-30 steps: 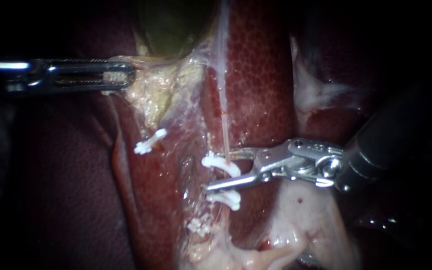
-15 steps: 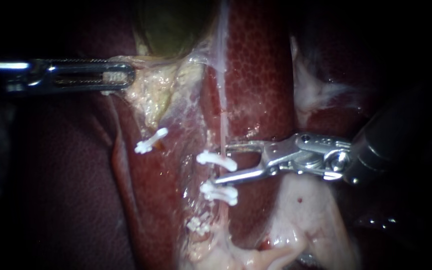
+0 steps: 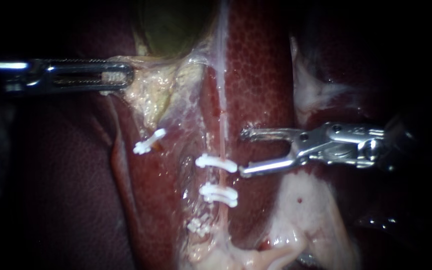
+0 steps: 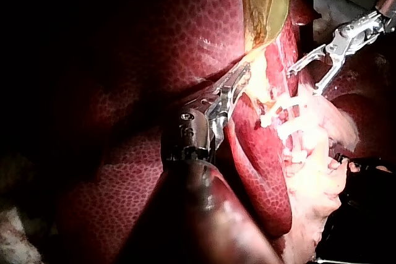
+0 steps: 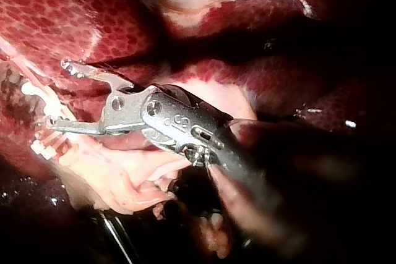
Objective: Going back third clip right tube
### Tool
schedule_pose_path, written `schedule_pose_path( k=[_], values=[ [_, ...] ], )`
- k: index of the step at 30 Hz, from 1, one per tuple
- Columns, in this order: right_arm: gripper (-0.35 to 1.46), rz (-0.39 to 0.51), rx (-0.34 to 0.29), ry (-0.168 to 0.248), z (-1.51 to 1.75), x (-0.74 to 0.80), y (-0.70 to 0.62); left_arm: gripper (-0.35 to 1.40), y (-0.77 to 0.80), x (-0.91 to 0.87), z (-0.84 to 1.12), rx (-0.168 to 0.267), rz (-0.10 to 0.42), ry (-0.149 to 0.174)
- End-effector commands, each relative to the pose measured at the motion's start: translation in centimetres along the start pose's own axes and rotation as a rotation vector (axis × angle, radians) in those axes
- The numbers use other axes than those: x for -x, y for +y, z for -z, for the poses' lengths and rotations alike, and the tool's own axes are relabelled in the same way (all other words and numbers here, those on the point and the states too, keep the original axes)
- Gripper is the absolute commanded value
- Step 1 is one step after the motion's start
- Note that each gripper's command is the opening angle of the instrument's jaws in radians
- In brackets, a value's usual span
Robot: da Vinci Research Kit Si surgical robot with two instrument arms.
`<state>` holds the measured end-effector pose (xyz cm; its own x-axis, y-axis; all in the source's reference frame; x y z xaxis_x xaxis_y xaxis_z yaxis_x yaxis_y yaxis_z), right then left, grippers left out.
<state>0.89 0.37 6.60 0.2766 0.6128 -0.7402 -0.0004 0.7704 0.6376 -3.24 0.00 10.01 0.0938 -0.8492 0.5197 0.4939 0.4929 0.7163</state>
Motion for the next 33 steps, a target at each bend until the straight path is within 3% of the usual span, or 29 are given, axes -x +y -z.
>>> schedule_pose_path(
  k=[1,7,11,20,33],
  values=[
    [0.60,0.012,-0.005,0.000,0.09,-0.08,-0.03,-0.16,0.00,0.00,0.00,0.000,0.000,0.000],
    [0.60,0.078,-0.021,-0.001,0.35,-0.40,-0.19,-0.16,0.00,0.00,-0.01,0.001,0.000,0.000],
    [0.60,0.094,-0.033,-0.001,0.38,-0.47,-0.31,-0.16,0.00,0.00,-0.02,0.001,0.000,0.000],
    [0.60,0.096,-0.050,-0.001,0.36,-0.48,-0.36,-0.16,0.03,-0.15,-0.18,0.012,-0.007,-0.010],
    [0.60,0.097,-0.050,0.002,0.35,-0.47,-0.37,-0.16,0.03,-0.47,-0.60,-0.003,-0.017,0.026]
  ],
)
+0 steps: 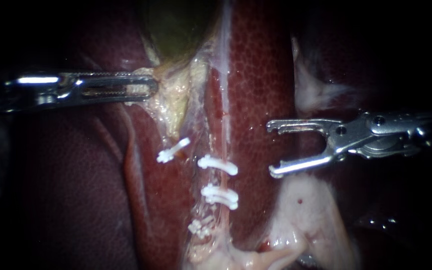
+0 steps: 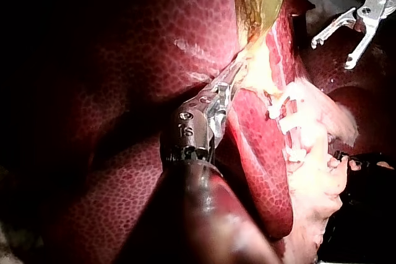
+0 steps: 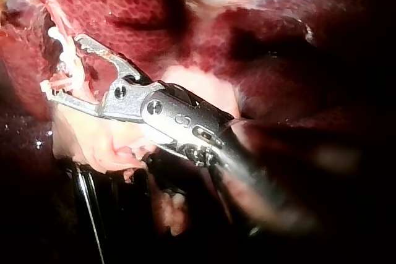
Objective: Going back third clip right tube
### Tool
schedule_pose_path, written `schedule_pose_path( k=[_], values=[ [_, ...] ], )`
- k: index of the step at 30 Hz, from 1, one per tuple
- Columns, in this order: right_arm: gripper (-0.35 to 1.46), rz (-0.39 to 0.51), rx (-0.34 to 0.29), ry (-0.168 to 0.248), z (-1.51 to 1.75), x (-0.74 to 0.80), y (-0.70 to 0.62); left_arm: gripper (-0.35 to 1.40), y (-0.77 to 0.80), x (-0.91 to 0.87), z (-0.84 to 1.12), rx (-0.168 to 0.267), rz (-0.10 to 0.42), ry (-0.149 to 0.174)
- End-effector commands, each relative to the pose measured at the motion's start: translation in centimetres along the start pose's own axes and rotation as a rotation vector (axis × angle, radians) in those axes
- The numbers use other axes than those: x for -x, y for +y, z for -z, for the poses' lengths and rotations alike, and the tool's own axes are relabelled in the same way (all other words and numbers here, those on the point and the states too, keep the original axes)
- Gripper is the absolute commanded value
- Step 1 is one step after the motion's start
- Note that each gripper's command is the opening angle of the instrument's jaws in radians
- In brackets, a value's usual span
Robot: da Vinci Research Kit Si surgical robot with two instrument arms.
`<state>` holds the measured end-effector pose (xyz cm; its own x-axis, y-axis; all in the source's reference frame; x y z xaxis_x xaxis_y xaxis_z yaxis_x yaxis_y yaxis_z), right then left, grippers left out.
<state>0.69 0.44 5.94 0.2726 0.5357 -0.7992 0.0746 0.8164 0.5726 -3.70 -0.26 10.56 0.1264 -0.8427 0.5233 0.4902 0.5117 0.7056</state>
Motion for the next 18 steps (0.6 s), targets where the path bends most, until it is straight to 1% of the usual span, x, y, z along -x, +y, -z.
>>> schedule_pose_path(
  k=[1,6,9,18],
  values=[
    [0.60,0.000,-0.002,0.002,0.00,0.00,0.00,-0.16,-0.01,-0.02,-0.03,-0.003,0.004,0.001],
    [0.60,0.000,-0.002,0.008,-0.02,-0.02,-0.01,-0.16,-0.04,-0.09,-0.14,-0.009,-0.001,0.011],
    [0.60,-0.001,-0.001,0.014,-0.02,-0.03,-0.02,-0.16,-0.05,-0.09,-0.15,-0.008,-0.001,0.014],
    [0.60,-0.002,-0.001,0.014,-0.03,-0.05,-0.02,-0.16,-0.05,-0.09,-0.13,-0.009,-0.001,0.014]
  ],
)
